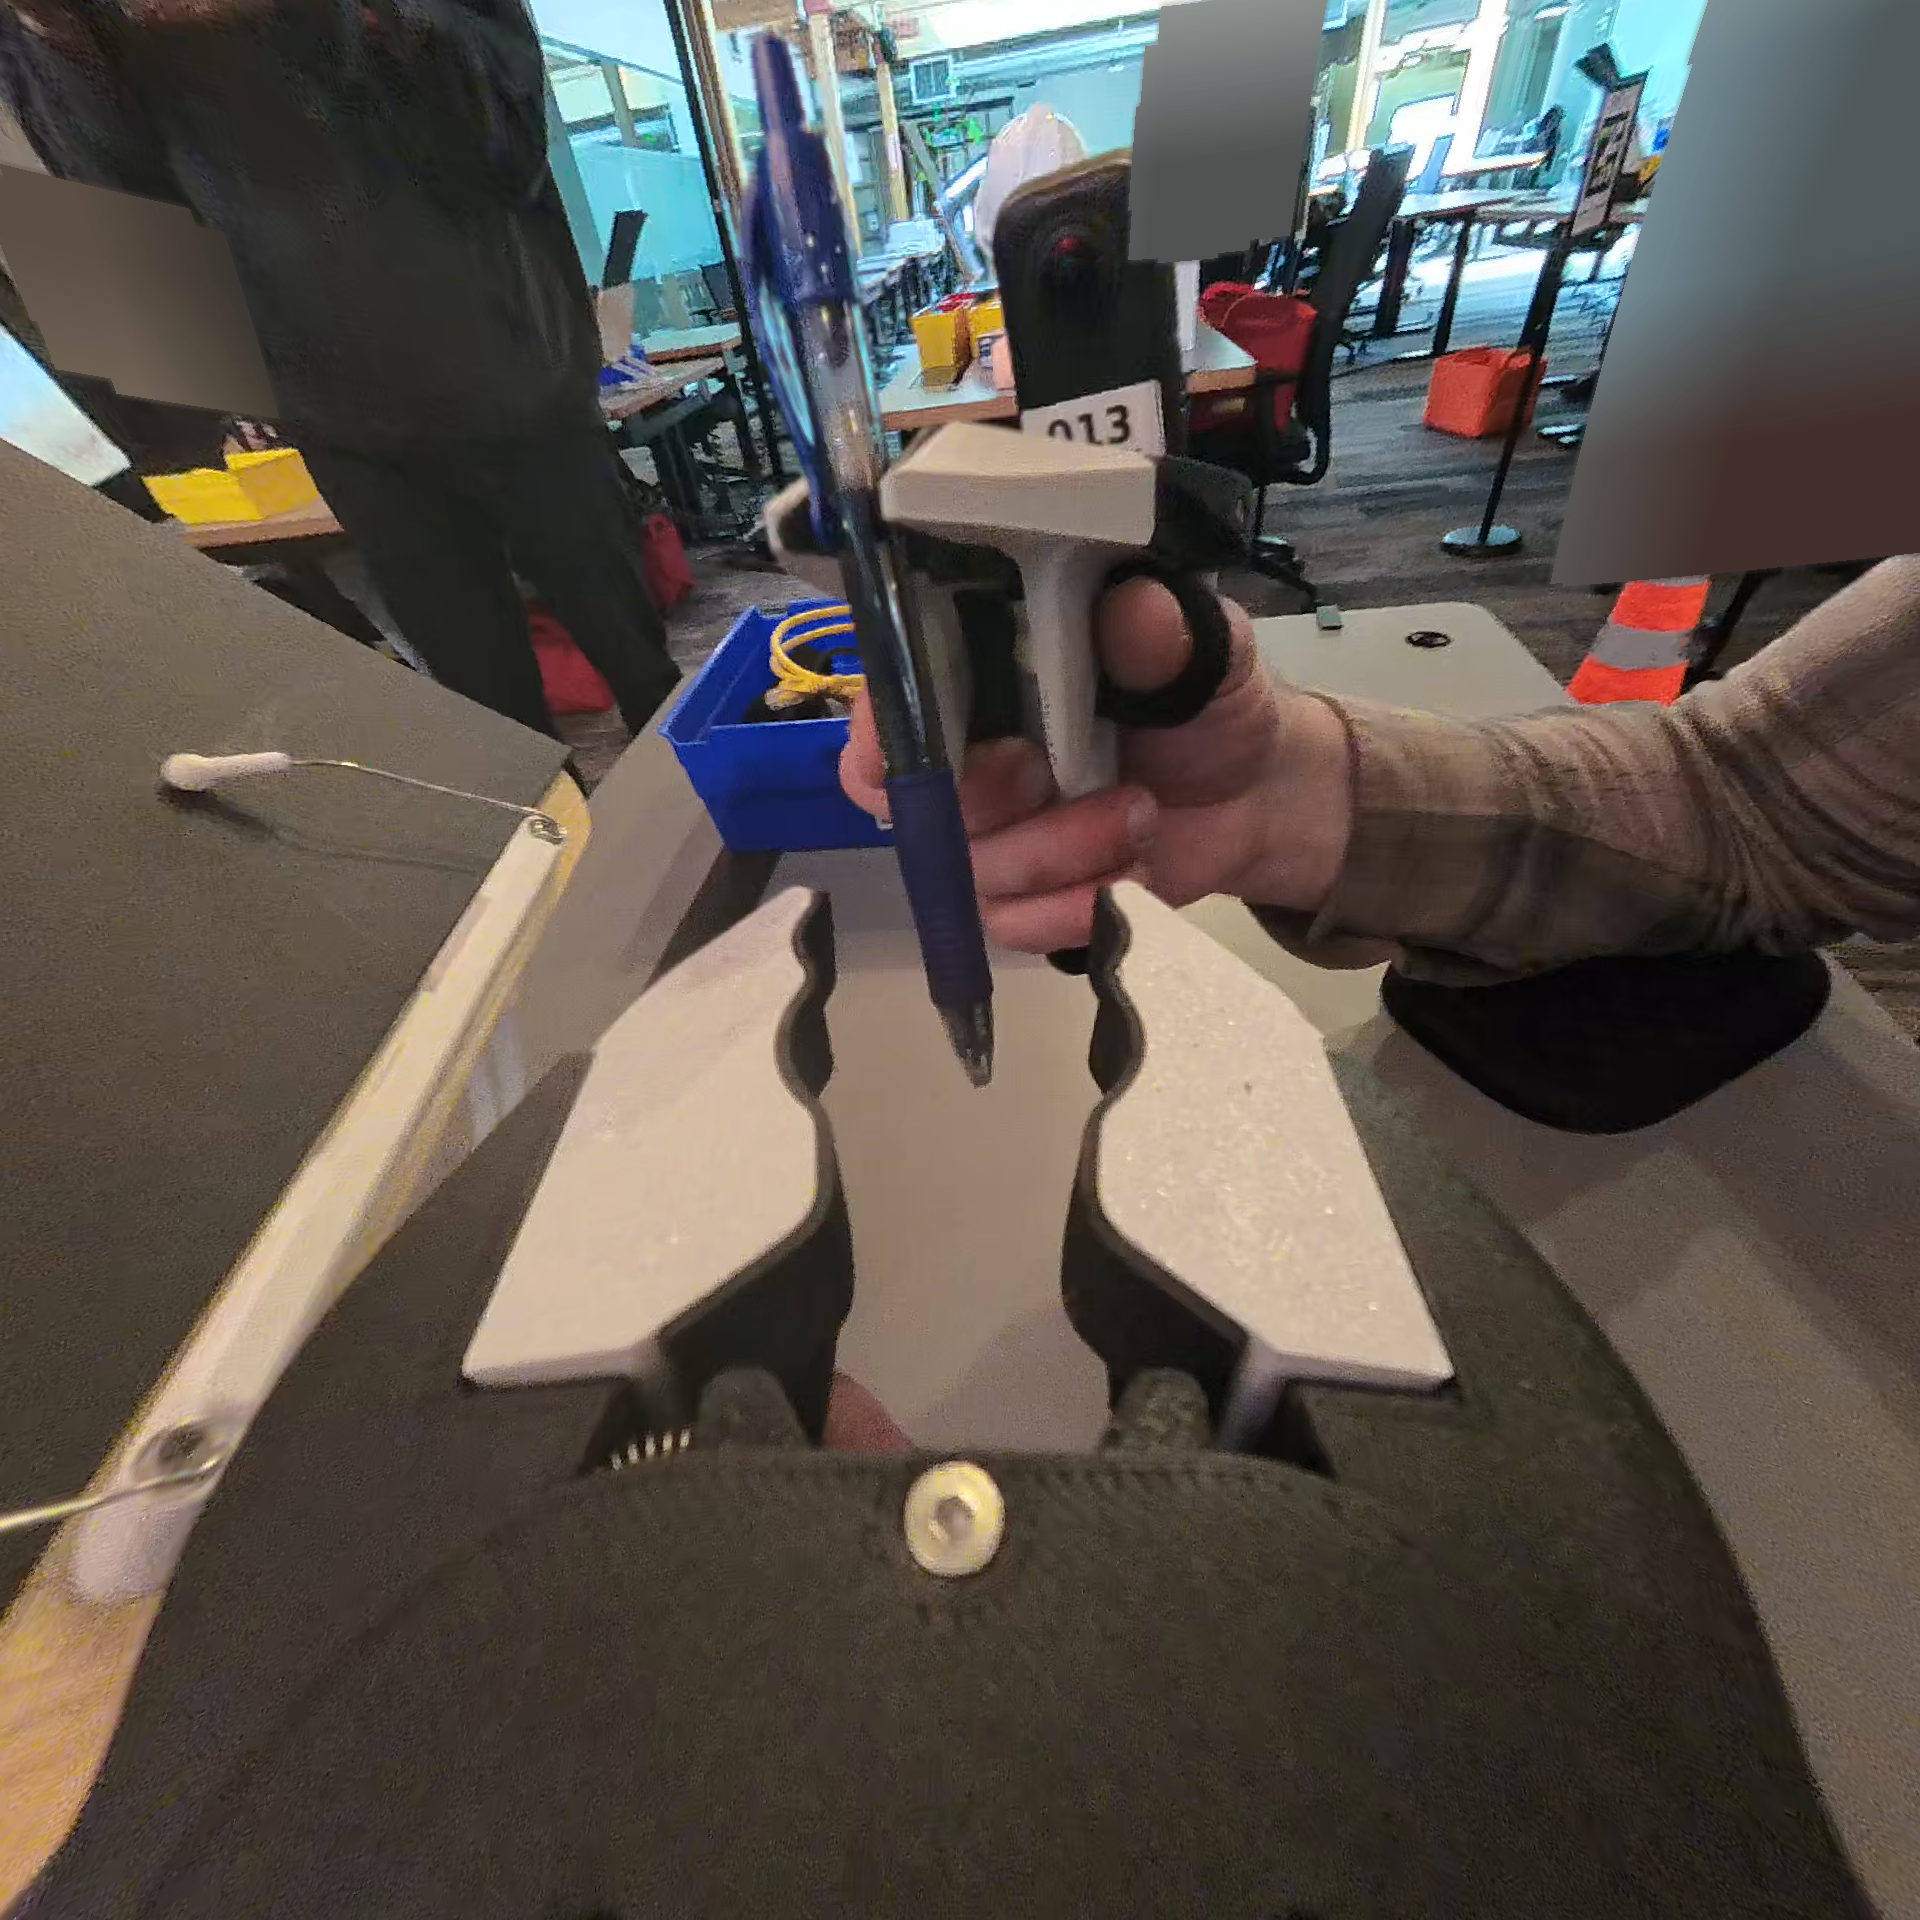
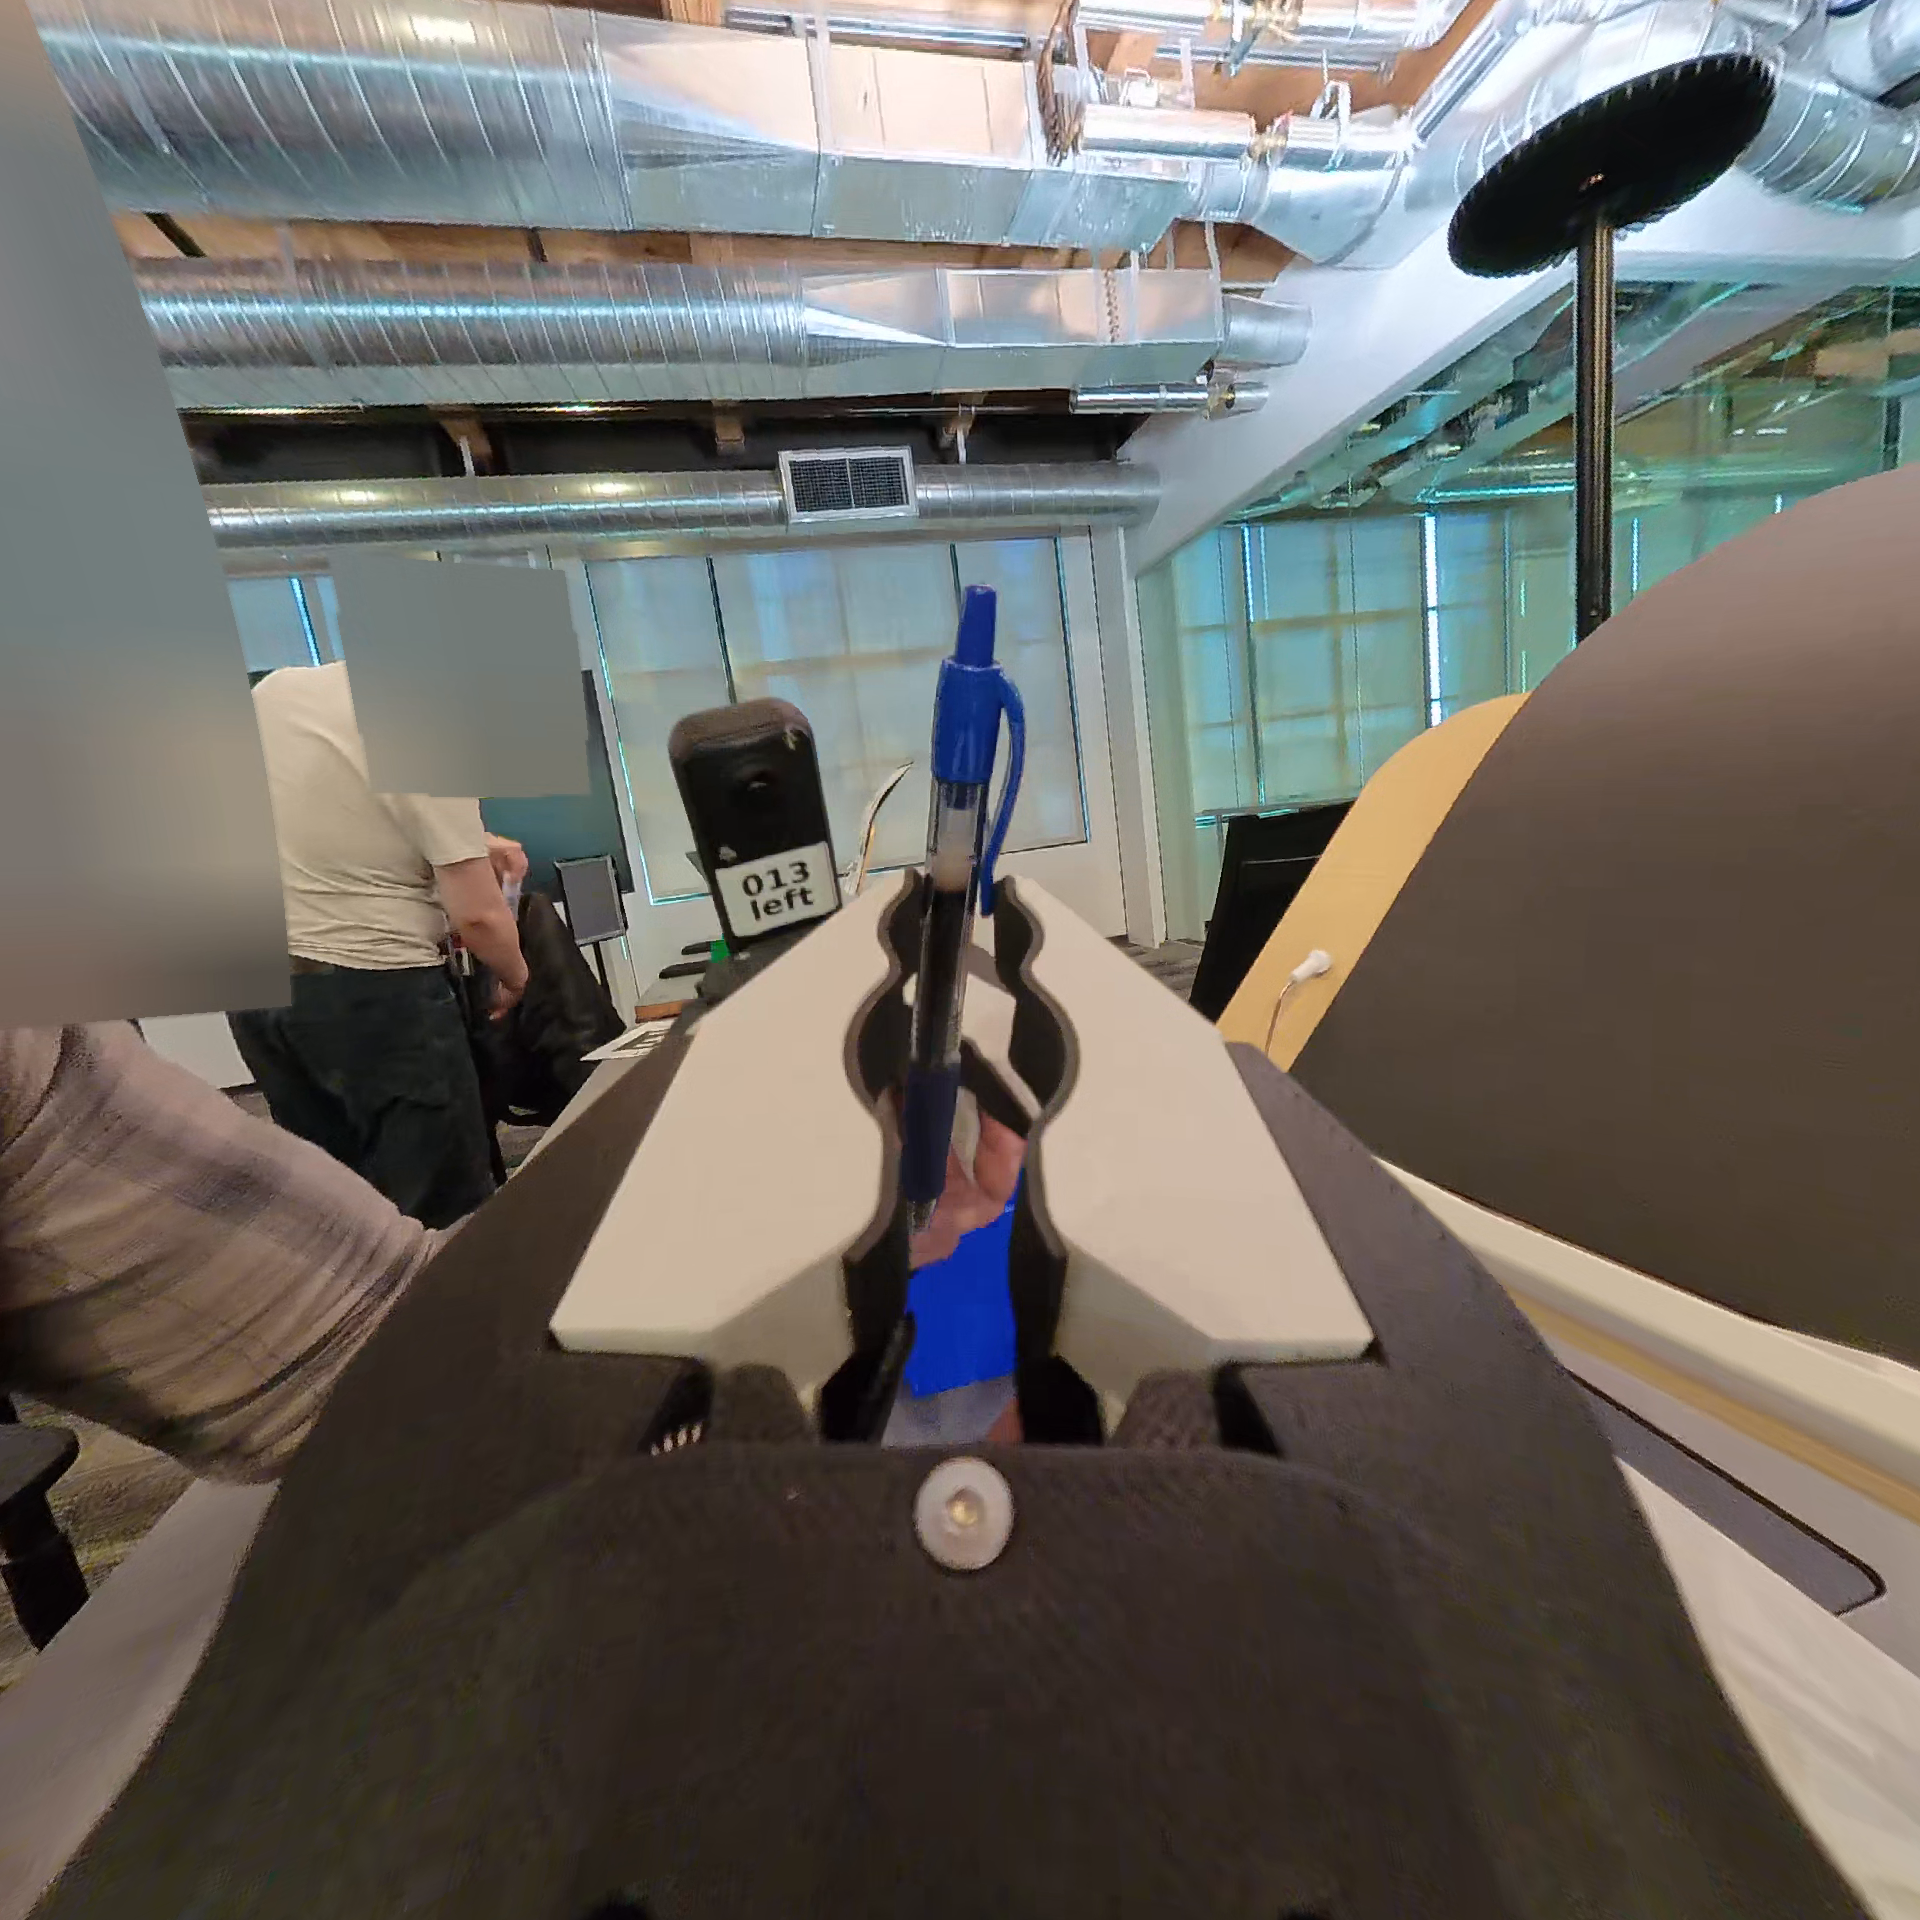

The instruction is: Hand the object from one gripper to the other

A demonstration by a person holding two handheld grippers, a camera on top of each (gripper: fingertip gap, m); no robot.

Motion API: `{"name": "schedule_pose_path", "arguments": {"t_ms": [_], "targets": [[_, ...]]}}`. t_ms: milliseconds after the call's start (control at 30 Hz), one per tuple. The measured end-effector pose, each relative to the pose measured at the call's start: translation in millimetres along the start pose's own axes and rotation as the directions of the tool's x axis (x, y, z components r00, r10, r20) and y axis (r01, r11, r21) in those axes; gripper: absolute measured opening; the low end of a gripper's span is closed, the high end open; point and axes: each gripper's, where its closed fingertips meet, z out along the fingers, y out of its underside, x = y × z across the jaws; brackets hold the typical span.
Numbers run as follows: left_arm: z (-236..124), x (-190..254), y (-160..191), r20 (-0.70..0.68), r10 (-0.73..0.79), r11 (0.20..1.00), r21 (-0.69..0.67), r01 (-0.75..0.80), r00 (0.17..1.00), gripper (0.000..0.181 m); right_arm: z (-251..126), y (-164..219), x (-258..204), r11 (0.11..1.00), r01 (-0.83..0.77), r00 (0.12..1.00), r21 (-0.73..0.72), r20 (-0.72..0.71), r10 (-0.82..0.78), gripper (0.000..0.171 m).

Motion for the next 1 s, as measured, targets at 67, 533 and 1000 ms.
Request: {"name": "schedule_pose_path", "arguments": {"t_ms": [67,533,1000], "targets": [[4.2,1.8,-0.3,-0.011,-0.018,1.000,0.021,0.019,1.000,0.035,0.4,-0.6,-1.6,1.000,-0.001,1.000,0.004,0.007,0.001,0.010],[-21.6,-18.0,1.6,0.119,0.133,0.988,-0.098,-0.121,0.984,0.011,-9.4,-0.2,1.9,0.951,0.241,0.968,-0.192,-0.030,-0.251,0.035],[-52.2,-36.0,45.4,0.181,0.537,0.691,-0.655,-0.307,0.824,0.011,-36.6,51.4,15.7,0.075,0.709,0.405,-0.701,0.318,-0.857,0.036]]}}
